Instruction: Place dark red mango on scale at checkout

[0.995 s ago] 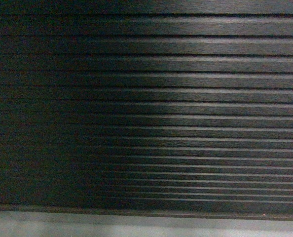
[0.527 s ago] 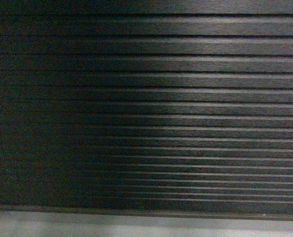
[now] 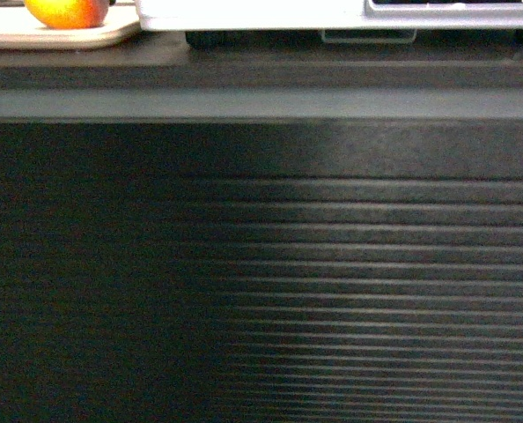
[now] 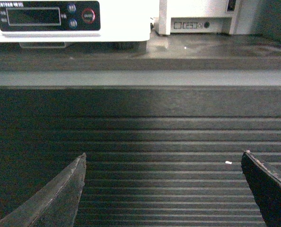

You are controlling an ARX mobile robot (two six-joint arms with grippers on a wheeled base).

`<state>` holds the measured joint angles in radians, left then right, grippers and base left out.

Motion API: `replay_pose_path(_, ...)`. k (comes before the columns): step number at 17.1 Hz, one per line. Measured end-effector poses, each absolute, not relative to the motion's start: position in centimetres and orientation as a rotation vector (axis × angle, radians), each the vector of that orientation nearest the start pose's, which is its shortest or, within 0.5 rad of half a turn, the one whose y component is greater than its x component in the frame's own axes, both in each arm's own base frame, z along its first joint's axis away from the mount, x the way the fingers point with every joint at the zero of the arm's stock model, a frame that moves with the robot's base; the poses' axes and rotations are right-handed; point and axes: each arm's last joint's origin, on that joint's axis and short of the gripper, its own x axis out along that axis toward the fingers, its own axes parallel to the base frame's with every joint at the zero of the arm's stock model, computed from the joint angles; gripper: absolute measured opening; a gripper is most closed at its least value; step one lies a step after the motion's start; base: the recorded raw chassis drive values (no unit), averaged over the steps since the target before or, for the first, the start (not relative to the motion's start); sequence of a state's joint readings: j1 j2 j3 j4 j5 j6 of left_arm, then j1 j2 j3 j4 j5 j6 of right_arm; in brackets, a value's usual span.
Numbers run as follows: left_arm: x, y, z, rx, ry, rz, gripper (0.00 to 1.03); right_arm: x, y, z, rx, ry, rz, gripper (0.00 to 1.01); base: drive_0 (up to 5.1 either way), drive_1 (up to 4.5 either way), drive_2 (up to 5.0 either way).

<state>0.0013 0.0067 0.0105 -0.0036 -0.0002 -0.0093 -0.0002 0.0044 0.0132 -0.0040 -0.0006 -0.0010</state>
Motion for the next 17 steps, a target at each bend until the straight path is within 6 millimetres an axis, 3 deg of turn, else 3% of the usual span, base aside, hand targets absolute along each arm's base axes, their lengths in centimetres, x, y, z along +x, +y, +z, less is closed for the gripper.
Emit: replay_pose_path(17,9.75,0.01,16.65,-0.009,-0.003,0.002,0.98,9.72,0.0,16.76,-0.001,-0.008,0.001,0.98,0.0,0.0,0.0)
